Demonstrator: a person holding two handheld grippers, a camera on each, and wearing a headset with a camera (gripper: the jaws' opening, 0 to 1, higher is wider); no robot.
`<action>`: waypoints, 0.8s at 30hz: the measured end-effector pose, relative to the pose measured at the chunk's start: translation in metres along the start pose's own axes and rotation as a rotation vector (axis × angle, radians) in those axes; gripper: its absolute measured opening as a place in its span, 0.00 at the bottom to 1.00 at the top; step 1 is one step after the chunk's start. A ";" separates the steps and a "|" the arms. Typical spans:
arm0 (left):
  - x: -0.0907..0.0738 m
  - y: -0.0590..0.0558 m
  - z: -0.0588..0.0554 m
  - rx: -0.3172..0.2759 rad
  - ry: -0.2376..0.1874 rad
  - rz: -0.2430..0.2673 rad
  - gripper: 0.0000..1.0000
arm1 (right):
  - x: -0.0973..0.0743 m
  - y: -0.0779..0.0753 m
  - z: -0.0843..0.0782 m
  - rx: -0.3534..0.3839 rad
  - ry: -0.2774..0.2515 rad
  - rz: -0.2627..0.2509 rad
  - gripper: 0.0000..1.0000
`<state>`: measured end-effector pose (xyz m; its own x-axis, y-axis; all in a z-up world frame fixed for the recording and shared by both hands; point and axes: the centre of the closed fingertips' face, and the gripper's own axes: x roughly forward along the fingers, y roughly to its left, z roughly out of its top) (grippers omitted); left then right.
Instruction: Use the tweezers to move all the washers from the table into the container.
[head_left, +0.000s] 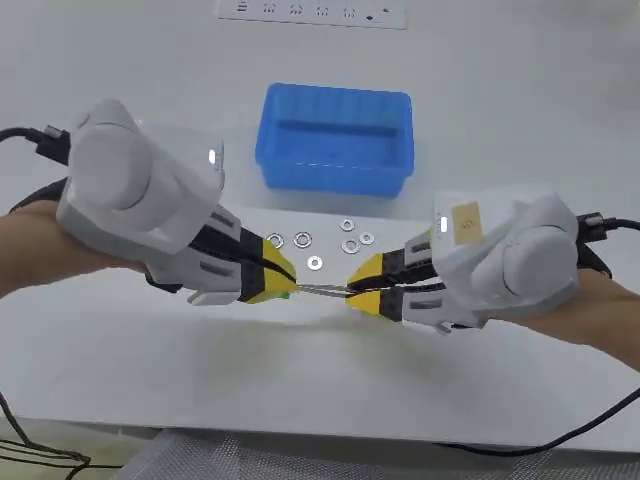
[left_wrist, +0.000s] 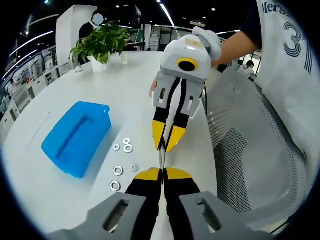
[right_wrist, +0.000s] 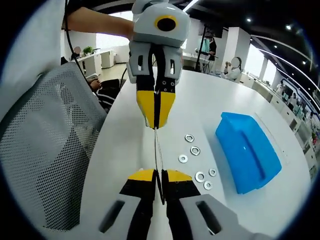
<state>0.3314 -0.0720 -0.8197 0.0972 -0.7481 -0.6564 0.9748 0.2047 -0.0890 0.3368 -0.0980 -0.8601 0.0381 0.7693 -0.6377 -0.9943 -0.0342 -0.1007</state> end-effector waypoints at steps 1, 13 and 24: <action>-0.002 -0.001 0.003 0.002 -0.006 -0.004 0.05 | -0.001 0.000 0.002 -0.009 -0.017 -0.006 0.07; -0.002 -0.004 0.018 0.050 0.008 -0.032 0.05 | 0.000 0.000 0.006 0.008 -0.114 -0.035 0.06; 0.005 -0.007 0.041 0.079 -0.039 -0.054 0.05 | -0.003 -0.001 0.005 -0.017 -0.128 -0.046 0.07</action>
<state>0.3336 -0.1033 -0.7917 0.0505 -0.7808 -0.6227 0.9915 0.1140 -0.0626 0.3372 -0.0974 -0.8543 0.0701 0.8452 -0.5299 -0.9899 -0.0065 -0.1414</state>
